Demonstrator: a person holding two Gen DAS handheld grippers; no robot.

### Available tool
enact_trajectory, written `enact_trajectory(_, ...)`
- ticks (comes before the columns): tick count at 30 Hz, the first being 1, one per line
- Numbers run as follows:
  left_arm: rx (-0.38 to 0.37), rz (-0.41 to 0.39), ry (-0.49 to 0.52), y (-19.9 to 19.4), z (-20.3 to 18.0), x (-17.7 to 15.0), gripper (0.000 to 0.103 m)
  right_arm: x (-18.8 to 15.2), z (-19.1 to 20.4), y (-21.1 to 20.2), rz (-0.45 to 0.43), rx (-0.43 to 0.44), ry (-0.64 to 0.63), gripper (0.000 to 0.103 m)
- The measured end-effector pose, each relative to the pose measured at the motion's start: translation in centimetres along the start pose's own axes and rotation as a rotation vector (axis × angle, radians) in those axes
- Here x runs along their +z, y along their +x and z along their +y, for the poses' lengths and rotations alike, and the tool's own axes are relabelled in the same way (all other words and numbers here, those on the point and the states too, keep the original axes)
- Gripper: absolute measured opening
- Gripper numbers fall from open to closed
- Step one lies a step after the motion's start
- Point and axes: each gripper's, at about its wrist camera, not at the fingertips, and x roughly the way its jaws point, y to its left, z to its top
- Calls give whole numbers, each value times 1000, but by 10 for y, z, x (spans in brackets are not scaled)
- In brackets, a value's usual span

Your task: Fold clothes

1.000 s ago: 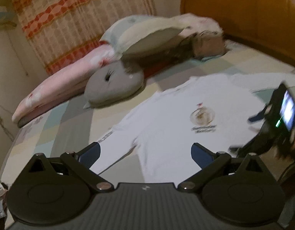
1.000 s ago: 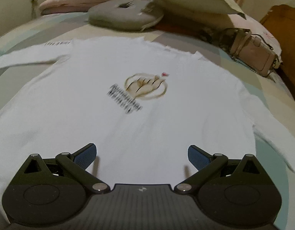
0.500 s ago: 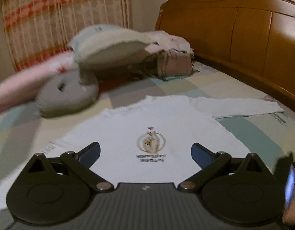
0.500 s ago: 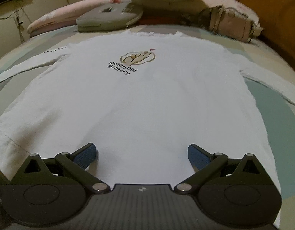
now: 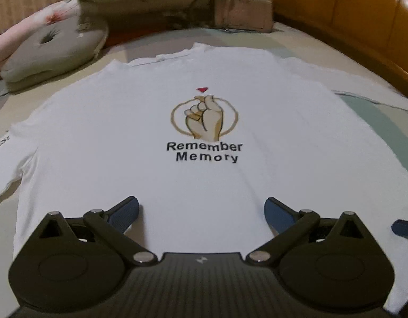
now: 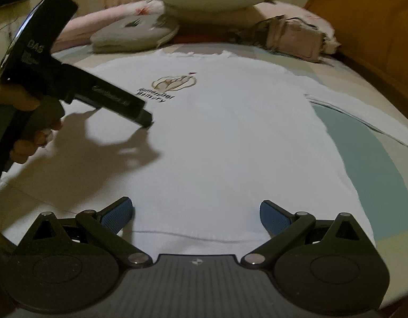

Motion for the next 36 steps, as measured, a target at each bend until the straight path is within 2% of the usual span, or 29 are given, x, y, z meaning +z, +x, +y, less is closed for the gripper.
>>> enact_trajectory(4,-54,-11,-29,0,8,-3,101,-3,2,-4,-3,-27,37,103)
enact_trajectory(8,-79,-60,43,-16,2,-6,101,2,5,-1,26,-56,54,103)
enact_trajectory(12,-153,-85,49,-22,6,-9,102,-2,8,-2,3,-79,62,103)
enact_trajectory(16,-130,-80,40,-16,7,-9,102,-11,9,-7,-63,-66,64,103)
enact_trajectory(19,-125,-106,19,-11,2,-3,102,-6,-3,-8,-80,-3,102,103)
enact_trajectory(21,-105,-142,-12,-8,-2,2,102,6,-16,-7,-95,48,142,103)
enact_trajectory(24,-109,-162,-63,-3,-6,11,102,33,-36,-2,-134,59,157,103)
enact_trajectory(26,-140,-163,-89,-2,-6,15,102,56,-49,6,-160,46,129,103)
enact_trajectory(29,-128,-159,-115,2,-2,16,102,91,-63,29,-172,1,45,103)
enact_trajectory(33,-92,-166,-146,5,9,17,102,128,-80,78,-81,-5,-32,103)
enact_trajectory(36,-78,-150,-195,8,21,18,102,146,-85,112,-35,42,-31,103)
